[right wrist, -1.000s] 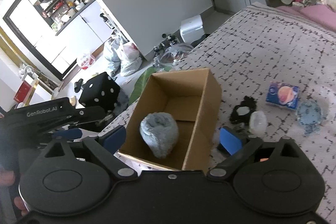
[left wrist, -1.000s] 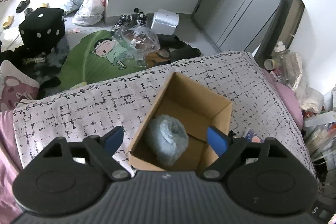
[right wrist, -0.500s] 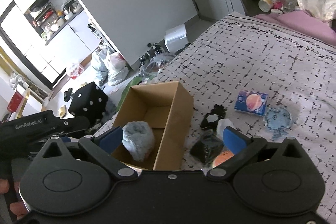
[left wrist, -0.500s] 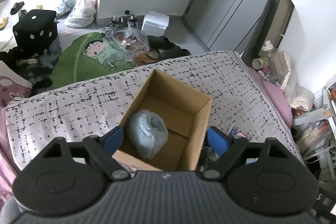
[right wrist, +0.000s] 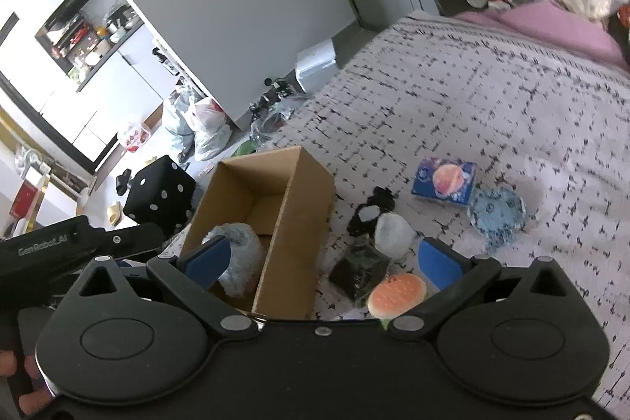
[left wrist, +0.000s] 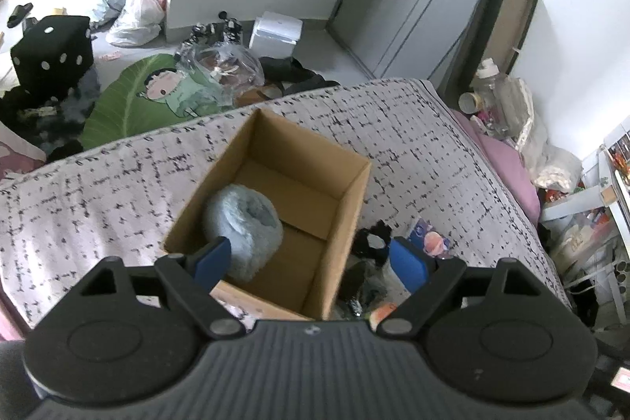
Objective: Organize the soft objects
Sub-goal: 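Move the right gripper to the burger plush and grasp it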
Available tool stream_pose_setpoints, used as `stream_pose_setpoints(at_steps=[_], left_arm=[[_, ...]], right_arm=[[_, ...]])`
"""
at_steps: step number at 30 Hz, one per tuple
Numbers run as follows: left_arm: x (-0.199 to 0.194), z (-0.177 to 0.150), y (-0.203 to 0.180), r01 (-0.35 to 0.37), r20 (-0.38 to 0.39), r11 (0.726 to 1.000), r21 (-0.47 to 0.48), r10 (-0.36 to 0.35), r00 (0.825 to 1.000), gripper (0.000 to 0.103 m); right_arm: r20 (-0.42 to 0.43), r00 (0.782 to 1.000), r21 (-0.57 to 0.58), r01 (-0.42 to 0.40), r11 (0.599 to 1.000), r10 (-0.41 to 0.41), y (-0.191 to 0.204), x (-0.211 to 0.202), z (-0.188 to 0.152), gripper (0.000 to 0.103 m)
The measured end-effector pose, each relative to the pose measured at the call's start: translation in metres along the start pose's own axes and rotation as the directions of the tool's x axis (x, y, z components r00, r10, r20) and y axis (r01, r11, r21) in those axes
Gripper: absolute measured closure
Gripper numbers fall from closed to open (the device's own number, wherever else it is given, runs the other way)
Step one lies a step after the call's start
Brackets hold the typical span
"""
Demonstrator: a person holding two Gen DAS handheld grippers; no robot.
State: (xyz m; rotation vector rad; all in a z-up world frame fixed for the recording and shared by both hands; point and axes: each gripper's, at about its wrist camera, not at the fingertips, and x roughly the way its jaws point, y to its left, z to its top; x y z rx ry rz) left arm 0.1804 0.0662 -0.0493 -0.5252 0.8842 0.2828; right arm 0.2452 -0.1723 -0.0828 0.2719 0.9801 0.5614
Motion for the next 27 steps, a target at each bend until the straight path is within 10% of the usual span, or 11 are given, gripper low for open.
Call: stream_pose_setpoints(at_steps=[14, 27], left_arm=[[0.040, -0.024, -0.042, 0.035, -0.089, 0.995, 0.092, -0.026, 0.996, 0.020], [0.076, -0.027, -0.065, 0.031, -0.147, 0.987, 0.156, -0.007, 0.989, 0.038]], right_arm=[[-0.107, 0.993, 0.338, -0.014, 0.941, 0.053, -0.076, 0.036, -0.032, 0.001], [-0.149, 0.982, 0.506, -0.028, 0.862, 0.119, -0.102, 0.068, -0.045, 0.026]])
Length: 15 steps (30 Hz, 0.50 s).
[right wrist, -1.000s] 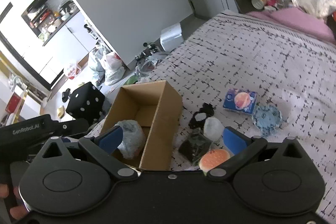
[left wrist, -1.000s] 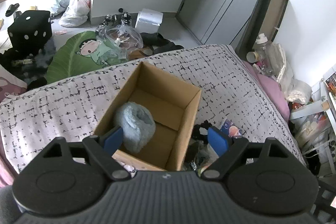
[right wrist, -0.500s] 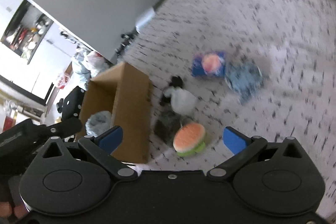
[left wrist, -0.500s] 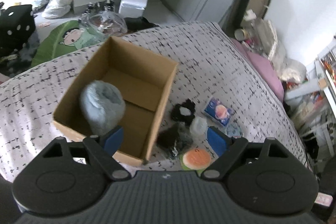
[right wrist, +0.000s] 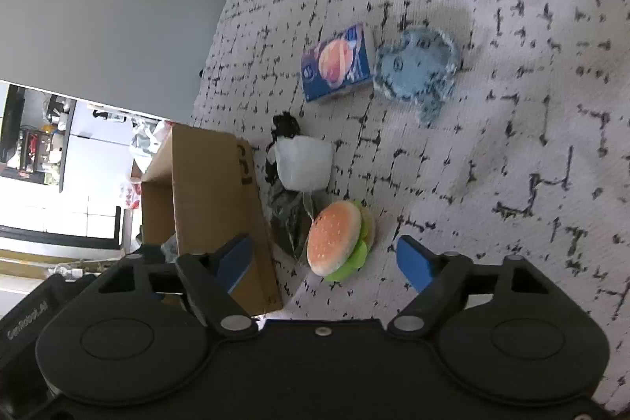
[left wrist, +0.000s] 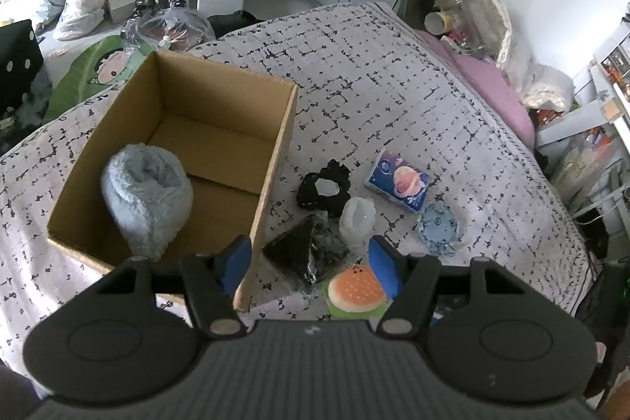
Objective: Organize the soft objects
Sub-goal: 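Move the right gripper to the burger plush and grasp it, then lift the burger plush with the right gripper while the left gripper grasps the black bag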
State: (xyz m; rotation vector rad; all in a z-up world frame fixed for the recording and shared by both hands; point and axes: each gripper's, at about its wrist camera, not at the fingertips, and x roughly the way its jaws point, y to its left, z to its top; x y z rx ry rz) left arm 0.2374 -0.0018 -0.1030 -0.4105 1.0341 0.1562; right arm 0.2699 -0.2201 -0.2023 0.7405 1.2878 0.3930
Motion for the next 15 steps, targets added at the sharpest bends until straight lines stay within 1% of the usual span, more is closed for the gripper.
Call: stream_pose_setpoints(at_steps=[1, 2, 4, 6, 8, 10, 11, 12, 14, 15], left_arm=[[0.003, 0.000, -0.001, 0.001, -0.003, 1.000, 0.001, -0.001, 1.000, 0.038], [0.006, -0.001, -0.002, 0.001, -0.006, 1.000, 0.004, -0.001, 1.000, 0.038], [0.010, -0.002, -0.005, -0.008, -0.011, 1.000, 0.017, 0.008, 1.000, 0.038], [0.014, -0.003, -0.007, -0.010, -0.017, 1.000, 0.023, 0.011, 1.000, 0.038], [0.017, -0.003, -0.008, -0.012, -0.020, 1.000, 0.027, 0.013, 1.000, 0.041], [0.021, -0.003, -0.010, -0.018, -0.022, 0.999, 0.033, 0.019, 1.000, 0.043], [0.022, -0.003, -0.011, -0.020, -0.023, 0.999, 0.033, 0.021, 1.000, 0.043], [0.023, -0.003, -0.011, -0.021, -0.025, 0.999, 0.032, 0.021, 0.999, 0.044], [0.026, -0.002, -0.012, -0.020, -0.030, 0.999, 0.025, 0.021, 0.999, 0.044], [0.027, -0.003, -0.013, -0.022, -0.032, 0.999, 0.025, 0.023, 0.999, 0.045]], right_arm=[[-0.013, 1.000, 0.005, -0.011, 1.000, 0.011, -0.001, 0.005, 0.000, 0.026], [-0.021, 1.000, 0.004, -0.006, 1.000, 0.006, -0.001, 0.008, 0.000, 0.028], [-0.033, 0.999, 0.000, 0.023, 1.000, -0.023, -0.002, 0.017, 0.001, 0.029], [-0.044, 0.998, 0.013, 0.036, 0.999, -0.035, -0.005, 0.025, 0.003, 0.031], [-0.049, 0.998, 0.021, 0.034, 0.999, -0.033, -0.006, 0.030, 0.004, 0.033], [-0.049, 0.999, 0.023, 0.021, 1.000, -0.020, -0.006, 0.033, 0.005, 0.040], [-0.052, 0.998, 0.025, 0.020, 0.999, -0.019, -0.006, 0.036, 0.006, 0.051], [-0.058, 0.998, 0.026, 0.028, 0.999, -0.027, -0.006, 0.039, 0.006, 0.064], [-0.073, 0.996, 0.031, 0.045, 0.999, -0.042, -0.009, 0.042, 0.005, 0.077], [-0.076, 0.996, 0.037, 0.040, 0.999, -0.037, -0.010, 0.043, 0.004, 0.078]])
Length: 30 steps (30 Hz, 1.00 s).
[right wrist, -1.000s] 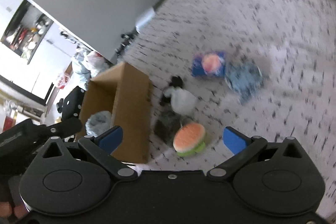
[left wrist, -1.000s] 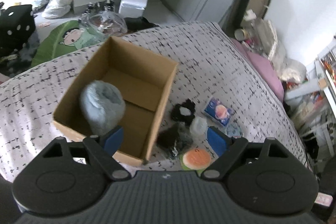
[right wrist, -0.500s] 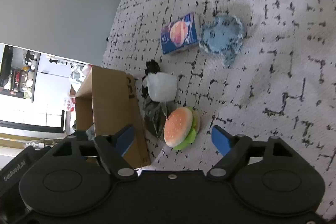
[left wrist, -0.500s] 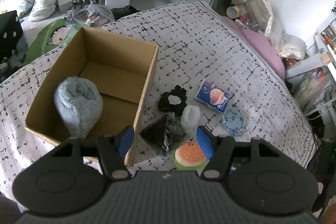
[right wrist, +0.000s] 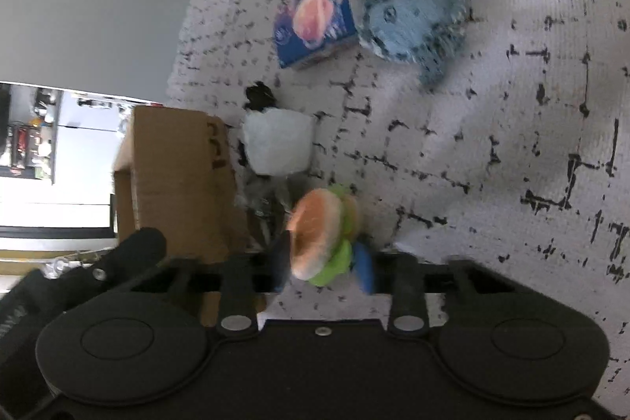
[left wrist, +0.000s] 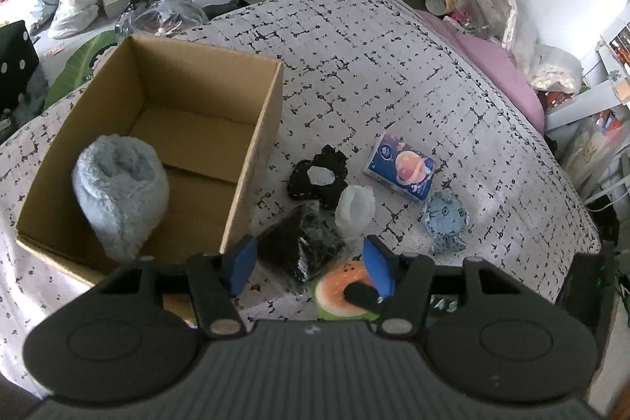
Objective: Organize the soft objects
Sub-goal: 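Lift the burger plush with the right gripper while the left gripper grasps the black bag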
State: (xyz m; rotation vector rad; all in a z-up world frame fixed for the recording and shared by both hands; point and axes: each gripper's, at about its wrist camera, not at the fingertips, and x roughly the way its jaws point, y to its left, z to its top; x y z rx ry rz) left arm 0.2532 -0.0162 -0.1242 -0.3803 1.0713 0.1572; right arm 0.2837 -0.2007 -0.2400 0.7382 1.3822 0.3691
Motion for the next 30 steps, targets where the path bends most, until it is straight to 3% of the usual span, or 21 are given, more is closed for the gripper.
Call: stream_pose_setpoints(at_steps=[18, 30], left_arm=[[0.040, -0.007, -0.042, -0.083, -0.033, 0.990, 0.114, 0.087, 0.996, 0.048], [0.084, -0.012, -0.047, -0.193, -0.067, 0.972, 0.136, 0.204, 0.977, 0.048]], right_arm=[[0.123, 0.990, 0.081, 0.057, 0.995, -0.067, -0.019, -0.032, 0.004, 0.083], [0.170, 0.981, 0.112, 0.079, 0.991, -0.097, -0.026, -0.043, 0.005, 0.083]])
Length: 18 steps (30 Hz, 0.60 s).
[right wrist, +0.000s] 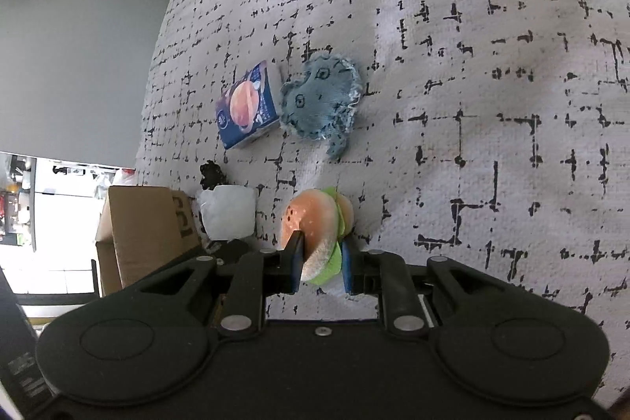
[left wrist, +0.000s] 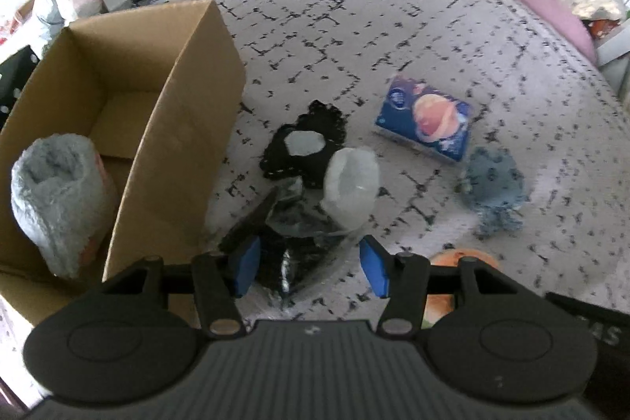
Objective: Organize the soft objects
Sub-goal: 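Lift the burger plush with the right gripper while the left gripper grasps the black bag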
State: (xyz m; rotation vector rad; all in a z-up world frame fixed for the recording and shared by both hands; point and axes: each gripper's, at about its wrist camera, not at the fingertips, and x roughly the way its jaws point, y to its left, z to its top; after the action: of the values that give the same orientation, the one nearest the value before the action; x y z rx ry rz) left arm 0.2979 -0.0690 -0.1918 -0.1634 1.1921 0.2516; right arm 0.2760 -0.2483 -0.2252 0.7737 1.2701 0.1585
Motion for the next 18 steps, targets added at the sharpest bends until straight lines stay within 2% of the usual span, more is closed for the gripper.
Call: stream_pose_setpoints(at_steps=[6, 12, 18], left_arm=[[0.009, 0.001, -0.004, -0.036, 0.015, 0.999, 0.031, 0.036, 0.999, 0.048], [0.000, 0.003, 0.005, -0.015, 0.044, 1.000, -0.025, 0.016, 0.999, 0.072], [-0.024, -0.002, 0.011, 0.042, 0.089, 0.998, -0.040, -0.038, 0.995, 0.076]], right_arm=[[0.004, 1.000, -0.013, -0.002, 1.000, 0.002, 0.001, -0.002, 0.001, 0.083], [0.014, 1.000, -0.051, -0.006, 0.999, 0.006, 0.008, -0.005, 0.000, 0.084], [0.034, 0.999, -0.102, -0.032, 0.994, 0.036, 0.019, -0.012, -0.003, 0.084]])
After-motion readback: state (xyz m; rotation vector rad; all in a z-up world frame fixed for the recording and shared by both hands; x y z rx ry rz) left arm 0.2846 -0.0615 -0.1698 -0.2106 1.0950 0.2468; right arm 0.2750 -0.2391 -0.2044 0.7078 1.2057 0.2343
